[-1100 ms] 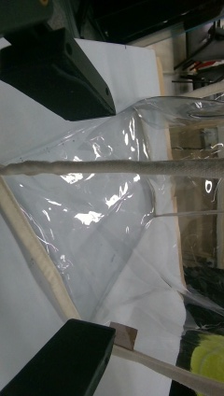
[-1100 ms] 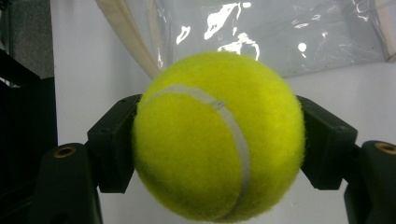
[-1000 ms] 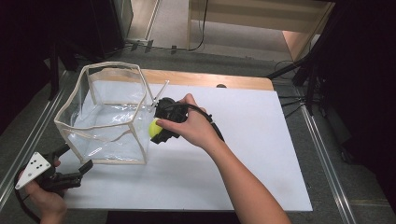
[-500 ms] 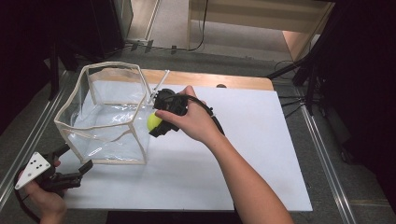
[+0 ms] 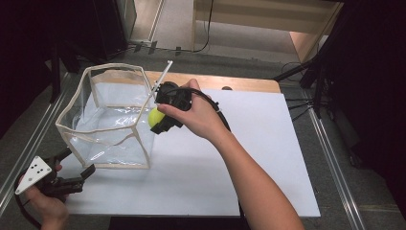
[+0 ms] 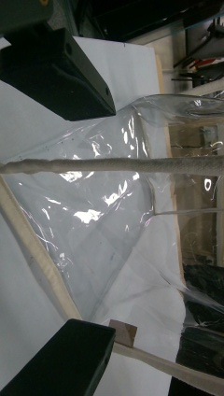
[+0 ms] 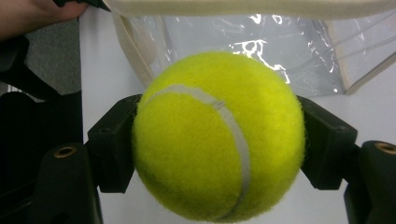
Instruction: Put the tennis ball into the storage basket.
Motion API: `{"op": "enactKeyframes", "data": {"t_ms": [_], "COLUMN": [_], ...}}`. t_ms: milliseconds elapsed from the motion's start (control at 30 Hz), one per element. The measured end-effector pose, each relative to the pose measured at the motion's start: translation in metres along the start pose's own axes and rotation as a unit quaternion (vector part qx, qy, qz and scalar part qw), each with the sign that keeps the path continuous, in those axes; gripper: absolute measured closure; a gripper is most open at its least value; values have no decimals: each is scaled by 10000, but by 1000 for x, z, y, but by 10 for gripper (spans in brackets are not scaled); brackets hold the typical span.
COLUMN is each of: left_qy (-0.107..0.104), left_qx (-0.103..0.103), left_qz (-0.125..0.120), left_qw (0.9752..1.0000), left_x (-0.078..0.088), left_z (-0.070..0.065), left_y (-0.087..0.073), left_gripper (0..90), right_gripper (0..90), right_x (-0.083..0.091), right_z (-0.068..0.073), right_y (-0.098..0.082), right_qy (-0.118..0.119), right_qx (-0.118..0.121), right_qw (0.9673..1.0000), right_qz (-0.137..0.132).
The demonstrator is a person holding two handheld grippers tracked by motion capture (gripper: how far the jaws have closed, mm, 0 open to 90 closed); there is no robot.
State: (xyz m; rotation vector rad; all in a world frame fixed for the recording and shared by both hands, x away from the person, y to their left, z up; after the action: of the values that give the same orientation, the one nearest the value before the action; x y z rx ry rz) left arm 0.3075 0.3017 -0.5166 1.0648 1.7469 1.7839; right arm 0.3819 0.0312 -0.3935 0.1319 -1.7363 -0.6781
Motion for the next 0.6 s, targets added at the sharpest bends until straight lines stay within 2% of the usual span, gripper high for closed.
{"op": "enactKeyframes", "data": {"t_ms": [367, 600], "left_qy": [0, 0], "left_qx": [6, 10], "left_qz": [-4, 2], "left_qw": [10000, 10000], "left_x": [0, 0], "left_z": [0, 0], "left_y": [0, 0], "left_gripper": [0, 0], "right_gripper": [239, 239], "right_x": [12, 18], "right_z": [-2, -5], "right_y": [11, 19], "right_qy": [116, 57], "right_qx": [-24, 57], "right_qw": [9999, 9999], "right_qz": [-104, -133]}}
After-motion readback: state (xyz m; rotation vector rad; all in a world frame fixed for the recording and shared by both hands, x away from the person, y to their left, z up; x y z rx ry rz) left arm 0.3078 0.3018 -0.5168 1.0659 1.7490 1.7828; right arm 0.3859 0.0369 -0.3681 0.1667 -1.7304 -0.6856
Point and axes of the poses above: each handheld gripper's, and its own axes: x roughly backward along the jaws, y roughly out of its top, z roughly to its left, the point moved 9 cm from there along -x, roughly forward along the jaws, and after that the axes turned 15 degrees about -y, right-handed, at the moved point
